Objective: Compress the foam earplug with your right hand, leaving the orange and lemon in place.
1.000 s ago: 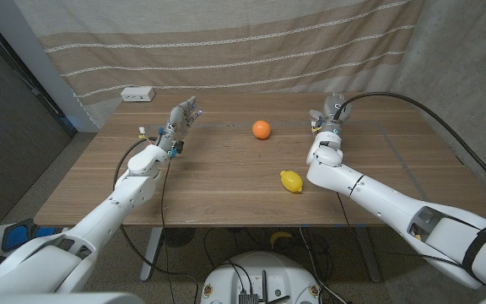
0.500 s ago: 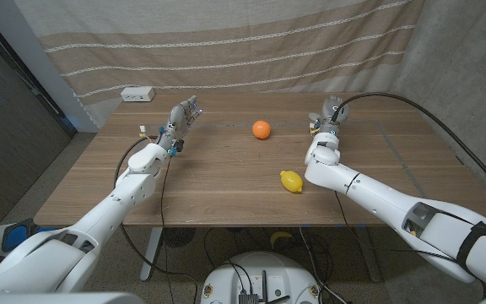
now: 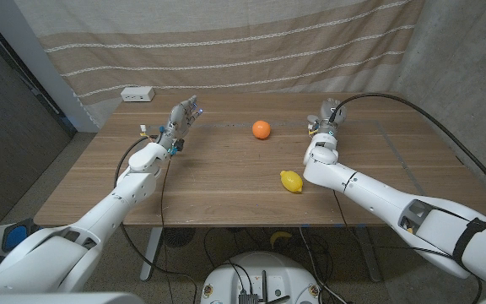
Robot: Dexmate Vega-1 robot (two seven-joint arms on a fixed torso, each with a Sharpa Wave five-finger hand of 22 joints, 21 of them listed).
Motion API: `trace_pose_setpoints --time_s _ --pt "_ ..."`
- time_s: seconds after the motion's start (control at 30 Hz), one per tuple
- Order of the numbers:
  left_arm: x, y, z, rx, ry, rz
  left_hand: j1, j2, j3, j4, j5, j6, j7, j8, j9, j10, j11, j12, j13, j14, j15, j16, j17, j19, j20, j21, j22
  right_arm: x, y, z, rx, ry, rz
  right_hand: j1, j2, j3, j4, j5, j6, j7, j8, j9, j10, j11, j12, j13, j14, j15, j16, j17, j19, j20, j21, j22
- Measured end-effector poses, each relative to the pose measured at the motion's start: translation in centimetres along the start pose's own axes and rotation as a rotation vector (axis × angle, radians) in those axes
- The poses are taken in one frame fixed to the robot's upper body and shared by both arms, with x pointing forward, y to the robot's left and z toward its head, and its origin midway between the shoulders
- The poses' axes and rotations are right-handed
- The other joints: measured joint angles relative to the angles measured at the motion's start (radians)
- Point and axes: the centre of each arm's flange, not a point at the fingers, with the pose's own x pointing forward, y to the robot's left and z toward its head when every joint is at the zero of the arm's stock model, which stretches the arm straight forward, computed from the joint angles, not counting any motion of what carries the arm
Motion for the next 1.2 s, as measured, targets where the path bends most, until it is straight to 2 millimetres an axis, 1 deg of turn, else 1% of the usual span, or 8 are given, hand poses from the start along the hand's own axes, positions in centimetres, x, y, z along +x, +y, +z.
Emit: trace_pose_setpoints --time_s 0.1,0.3,0.37,0.47,0.63,0.67,0.97,1.2 --pt "0.0 -0.1 0.0 0.0 0.0 -0.001 0.0 0.0 0.0 0.0 0.0 0.0 0.0 0.0 0.0 0.0 0.0 0.0 0.0 0.0 0.0 0.0 0.0 0.0 0.0 0.0 0.0 0.0 0.2 0.0 0.003 -0.001 0.009 0.003 0.003 0.0 0.0 0.0 0.0 0.0 0.006 0.002 0.006 0.005 0.0 0.0 0.0 0.0 0.0 0.003 0.0 0.0 0.0 0.0" --pt "0.1 -0.1 0.0 0.001 0.0 0.0 0.0 0.0 0.0 0.0 0.0 0.0 0.0 0.0 0.0 0.0 0.0 0.0 0.0 0.0 0.0 0.0 -0.002 0.0 0.0 0.0 0.0 0.0 0.7 -0.1 0.0 -0.001 0.027 0.003 0.003 -0.003 0.003 0.0 0.004 0.004 0.017 0.009 0.009 0.002 0.0 0.004 0.0 0.0 0.004 0.005 0.0 0.0 0.0 0.0" --pt "0.1 -0.1 0.0 0.001 0.0 0.001 0.0 0.0 0.0 0.0 0.0 0.0 0.0 0.0 0.0 0.0 0.0 0.0 0.0 0.0 0.0 0.0 -0.002 0.0 0.0 0.0 0.0 0.0 0.9 -0.1 -0.001 -0.001 0.032 0.003 0.003 -0.005 0.005 0.0 0.007 0.0 0.02 0.01 0.013 -0.002 0.0 0.004 0.0 0.0 0.004 0.009 0.0 0.0 0.0 0.0" --pt "0.1 -0.2 0.1 0.001 -0.002 0.001 0.0 0.0 0.0 0.0 0.0 0.0 0.0 0.0 0.0 0.0 0.0 0.0 0.0 0.0 0.0 0.0 -0.002 0.0 0.0 0.0 0.0 0.0 1.1 -0.1 -0.004 0.0 0.037 0.003 0.003 -0.007 0.007 0.0 0.011 0.004 0.029 0.014 0.016 0.002 0.0 0.009 0.0 0.0 0.007 0.009 0.0 0.0 0.0 0.0" --pt "0.1 -0.2 0.1 0.001 -0.001 0.001 0.0 0.0 0.0 0.0 0.0 0.0 0.0 0.0 0.0 0.0 0.0 0.0 0.0 0.0 0.0 0.0 -0.002 0.0 0.0 0.0 0.0 0.1 1.4 -0.1 -0.007 0.0 0.046 0.003 0.003 -0.008 0.008 0.0 0.011 0.004 0.029 0.019 0.018 0.004 0.0 0.009 0.0 0.0 0.007 0.013 0.0 0.0 0.0 0.0" --pt "0.1 -0.2 0.1 0.001 -0.001 0.001 0.0 0.0 0.0 0.0 0.0 0.0 0.0 0.0 0.0 0.0 0.0 0.0 0.0 0.0 0.0 0.0 -0.002 0.0 0.0 0.0 0.0 0.1 1.5 -0.1 -0.011 0.001 0.047 0.003 0.003 -0.011 0.011 0.0 0.011 0.004 0.033 0.018 0.018 0.004 0.0 0.009 0.0 0.0 0.007 0.014 0.0 0.0 0.0 0.0" --pt "0.1 -0.2 0.0 0.002 0.002 0.001 0.0 0.0 0.0 0.0 0.0 -0.004 -0.004 0.0 0.0 0.0 0.0 0.0 0.0 0.0 0.0 0.0 -0.002 0.0 0.0 0.0 0.0 0.1 2.2 -0.1 -0.022 0.0 0.058 0.003 0.003 -0.015 0.007 0.0 0.014 0.0 0.047 0.028 0.018 0.004 0.0 0.014 0.005 0.005 0.013 0.018 0.007 -0.007 0.0 0.0" --pt "0.1 -0.3 0.1 0.003 0.002 0.001 0.0 0.0 0.0 0.0 0.0 -0.006 -0.006 0.0 0.0 0.0 0.0 0.0 0.0 0.0 0.0 0.0 -0.002 0.0 0.0 0.0 0.0 0.2 2.7 -0.1 -0.032 0.0 0.062 0.003 0.003 -0.02 0.011 0.0 0.014 0.0 0.058 0.037 0.027 -0.005 0.0 0.018 0.005 0.005 0.019 0.023 0.007 -0.007 0.0 0.0"
